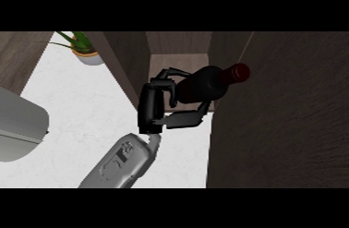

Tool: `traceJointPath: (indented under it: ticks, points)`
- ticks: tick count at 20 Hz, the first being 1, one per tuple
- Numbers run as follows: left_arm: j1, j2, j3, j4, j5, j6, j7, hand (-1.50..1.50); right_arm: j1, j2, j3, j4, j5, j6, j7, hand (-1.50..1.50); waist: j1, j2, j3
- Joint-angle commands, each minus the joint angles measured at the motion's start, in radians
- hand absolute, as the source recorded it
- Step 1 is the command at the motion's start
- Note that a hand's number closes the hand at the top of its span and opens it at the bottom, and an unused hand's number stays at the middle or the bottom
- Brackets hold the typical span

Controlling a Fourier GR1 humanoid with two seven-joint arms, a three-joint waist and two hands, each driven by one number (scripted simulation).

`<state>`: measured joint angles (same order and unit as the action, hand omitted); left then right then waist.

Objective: Pick up the wine, place it into the cabinet and close the cabinet

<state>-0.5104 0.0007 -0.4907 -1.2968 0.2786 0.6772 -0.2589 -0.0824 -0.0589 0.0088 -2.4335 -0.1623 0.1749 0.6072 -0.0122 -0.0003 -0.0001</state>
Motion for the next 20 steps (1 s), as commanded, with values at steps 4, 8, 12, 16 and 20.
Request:
traceJointPath:
  ticks: [4, 8, 12, 16, 20]
  points:
    - [-0.01, -0.001, 0.047, 0.08, -0.028, -0.006, -0.055, 1.5, 0.088, -0.018, -0.057, -0.113, -0.119, 0.035, 0.002, -1.5, 0.002, -0.001, 0.0]
    - [-0.065, -0.001, 0.066, 0.186, 0.046, 0.005, -0.138, 1.5, -0.063, -0.037, -0.043, -0.094, -0.096, -0.024, 0.105, -1.5, -0.004, 0.003, -0.001]
    - [-0.023, -0.001, 0.124, 0.163, 0.032, -0.053, -0.159, 1.5, 0.04, -0.015, -0.024, -0.103, -0.075, 0.0, 0.037, -1.5, 0.005, 0.0, 0.0]
    - [-0.072, 0.009, 0.171, 0.225, 0.039, -0.092, -0.137, 1.5, -0.011, -0.029, -0.065, -0.083, -0.105, -0.013, 0.056, -1.5, 0.004, 0.0, 0.0]
    - [-0.172, 0.0, 0.21, 0.31, 0.087, -0.13, -0.121, 1.5, -0.03, -0.023, -0.063, -0.079, -0.107, -0.021, 0.065, -1.5, 0.0, 0.001, 0.0]
